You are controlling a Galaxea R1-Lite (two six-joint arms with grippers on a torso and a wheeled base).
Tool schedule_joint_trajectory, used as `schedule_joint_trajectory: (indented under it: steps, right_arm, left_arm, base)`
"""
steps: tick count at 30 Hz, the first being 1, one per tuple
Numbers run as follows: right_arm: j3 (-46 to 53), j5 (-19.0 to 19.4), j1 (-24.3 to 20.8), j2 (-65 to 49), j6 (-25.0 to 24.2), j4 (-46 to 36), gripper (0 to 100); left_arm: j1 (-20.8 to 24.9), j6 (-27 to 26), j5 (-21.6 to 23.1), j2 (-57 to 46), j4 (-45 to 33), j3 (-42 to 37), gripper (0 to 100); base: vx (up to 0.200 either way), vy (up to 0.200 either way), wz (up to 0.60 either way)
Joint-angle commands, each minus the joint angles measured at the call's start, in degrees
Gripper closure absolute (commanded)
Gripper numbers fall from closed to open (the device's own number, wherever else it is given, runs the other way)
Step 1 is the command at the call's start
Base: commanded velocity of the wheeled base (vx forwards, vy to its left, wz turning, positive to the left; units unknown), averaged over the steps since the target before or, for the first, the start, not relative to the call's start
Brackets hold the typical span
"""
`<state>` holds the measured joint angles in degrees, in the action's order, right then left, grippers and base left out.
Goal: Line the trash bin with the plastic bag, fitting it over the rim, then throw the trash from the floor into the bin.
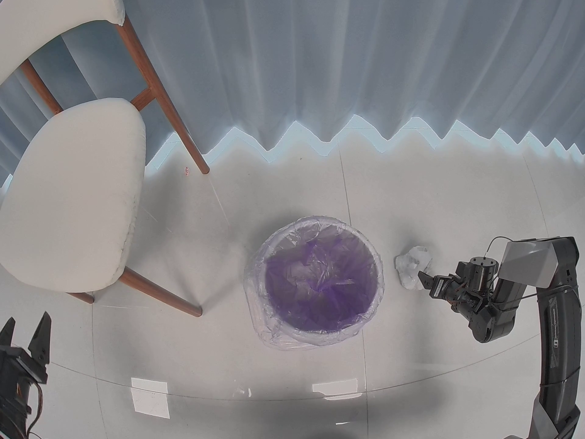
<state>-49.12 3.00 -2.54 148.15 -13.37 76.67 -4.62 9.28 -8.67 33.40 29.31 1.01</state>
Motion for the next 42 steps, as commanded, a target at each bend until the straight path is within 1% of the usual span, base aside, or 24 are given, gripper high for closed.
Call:
schedule_joint_trajectory:
  steps: [1, 3, 14, 16, 19, 24, 28, 34, 38, 41, 42]
  right_arm:
    - [-4.9, 0.2, 0.9, 2.2, 1.6, -2.8, 0]
    - [-6.7, 0.3, 1.1, 2.6, 1.6, -4.3, 0]
    - [-12.0, 0.8, 1.5, 4.2, 1.9, -7.9, 0]
    - [-14.8, 1.3, 1.3, 5.2, 2.0, -9.1, 0]
    - [-16.8, 1.5, 1.1, 5.3, 2.0, -11.4, 0]
    - [-20.1, 1.7, 1.0, 5.7, 2.0, -13.8, 0]
    - [-20.8, 2.7, 0.9, 5.7, 2.1, -14.7, 0]
    - [-20.9, 2.8, 0.9, 6.7, 3.4, -15.0, 0]
    - [-21.8, 2.8, 0.9, 7.1, 3.5, -15.3, 0]
    - [-22.2, 2.8, 0.8, 7.2, 3.5, -15.8, 0]
    - [-22.4, 2.8, 0.7, 7.2, 3.5, -16.5, 100]
  left_arm:
    - [2.4, -6.1, 0.0, -29.8, -23.0, -1.0, 0]
    - [4.4, -7.8, 0.0, -33.4, -27.9, -0.8, 0]
    - [4.6, -7.9, 0.1, -33.4, -27.6, -0.8, 0]
    - [4.7, -7.6, 0.3, -33.4, -27.9, -0.7, 0]
    - [4.6, -7.7, 2.2, -33.4, -28.0, -0.7, 0]
    - [4.6, -7.5, 1.5, -33.4, -28.3, -0.7, 0]
    - [4.8, -7.5, 2.0, -33.4, -29.4, 0.0, 0]
    - [4.7, -8.0, 2.3, -33.4, -27.5, -0.7, 0]
    - [4.7, -9.4, 4.9, -33.4, -28.0, -0.7, 0]
    - [4.7, -9.1, 4.6, -33.4, -27.9, -0.7, 0]
    - [4.7, -8.8, 4.4, -33.4, -27.4, -0.8, 0]
  base:
    - [0.0, 0.0, 0.0]
    - [0.0, 0.0, 0.0]
    - [0.0, 0.0, 0.0]
    - [0.0, 0.0, 0.0]
    - [0.0, 0.0, 0.0]
    - [0.0, 0.0, 0.0]
    - [0.0, 0.0, 0.0]
    - [0.0, 0.0, 0.0]
    - [0.0, 0.0, 0.0]
    - [0.0, 0.0, 0.0]
    - [0.0, 0.0, 0.0]
